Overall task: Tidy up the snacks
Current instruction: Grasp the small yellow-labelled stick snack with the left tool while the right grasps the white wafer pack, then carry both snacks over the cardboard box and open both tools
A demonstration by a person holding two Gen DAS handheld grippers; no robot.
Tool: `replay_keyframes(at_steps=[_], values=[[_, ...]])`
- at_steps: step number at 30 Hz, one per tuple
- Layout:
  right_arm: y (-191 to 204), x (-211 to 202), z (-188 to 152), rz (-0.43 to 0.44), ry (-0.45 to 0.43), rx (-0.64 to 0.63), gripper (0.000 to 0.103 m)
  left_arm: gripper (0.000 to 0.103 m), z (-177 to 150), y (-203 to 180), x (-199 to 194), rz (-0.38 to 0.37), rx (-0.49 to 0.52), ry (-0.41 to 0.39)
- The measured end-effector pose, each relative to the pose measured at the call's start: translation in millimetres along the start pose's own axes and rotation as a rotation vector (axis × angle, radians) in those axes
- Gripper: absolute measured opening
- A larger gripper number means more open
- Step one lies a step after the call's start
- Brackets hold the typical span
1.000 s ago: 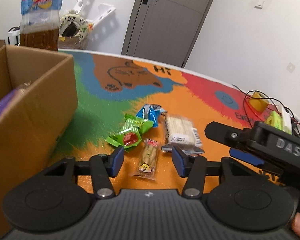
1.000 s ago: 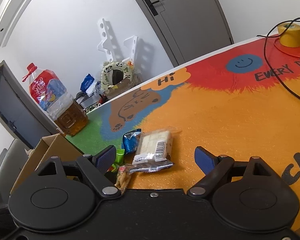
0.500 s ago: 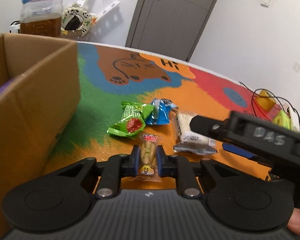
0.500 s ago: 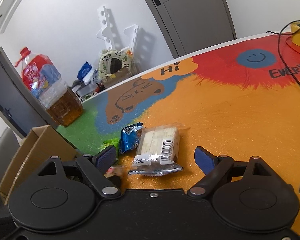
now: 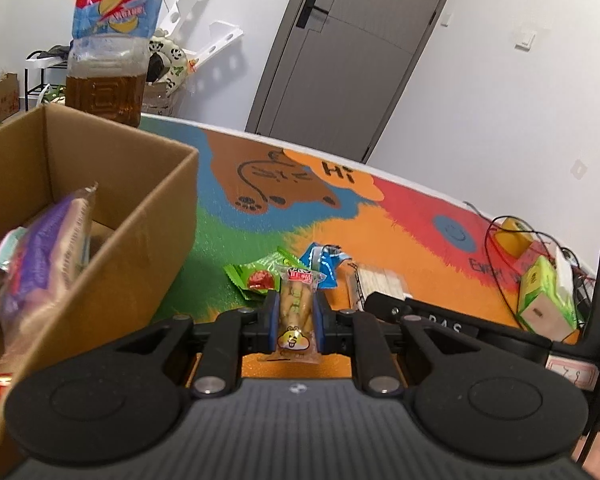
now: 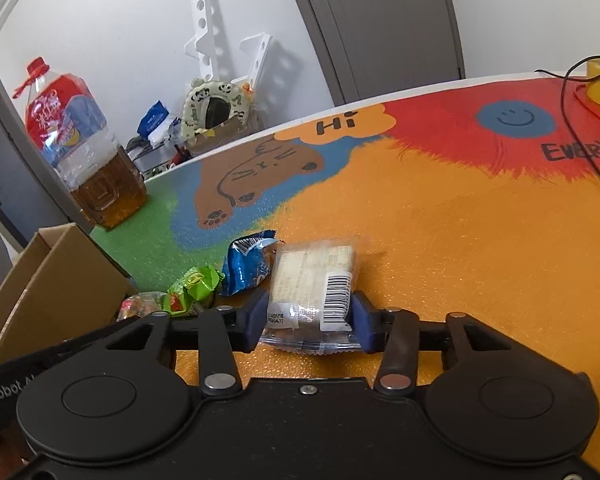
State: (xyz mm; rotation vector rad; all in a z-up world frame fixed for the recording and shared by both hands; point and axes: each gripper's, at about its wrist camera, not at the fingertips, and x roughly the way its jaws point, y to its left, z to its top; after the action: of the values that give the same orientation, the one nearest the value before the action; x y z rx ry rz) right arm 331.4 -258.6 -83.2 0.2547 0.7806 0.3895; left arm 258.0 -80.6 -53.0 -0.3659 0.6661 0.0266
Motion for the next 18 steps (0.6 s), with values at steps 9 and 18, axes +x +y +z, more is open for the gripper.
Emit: replay_keyframes(at_steps=[9, 18], values=[[11, -31, 2, 0.033, -0.063, 0.003, 0.041, 0.016, 9, 0, -40, -0.026, -0.003, -0.069], [38, -53, 4, 0.080, -0.114, -0.018, 0.041, 0.016, 18, 16, -80, -0.020, -0.022, -0.137]])
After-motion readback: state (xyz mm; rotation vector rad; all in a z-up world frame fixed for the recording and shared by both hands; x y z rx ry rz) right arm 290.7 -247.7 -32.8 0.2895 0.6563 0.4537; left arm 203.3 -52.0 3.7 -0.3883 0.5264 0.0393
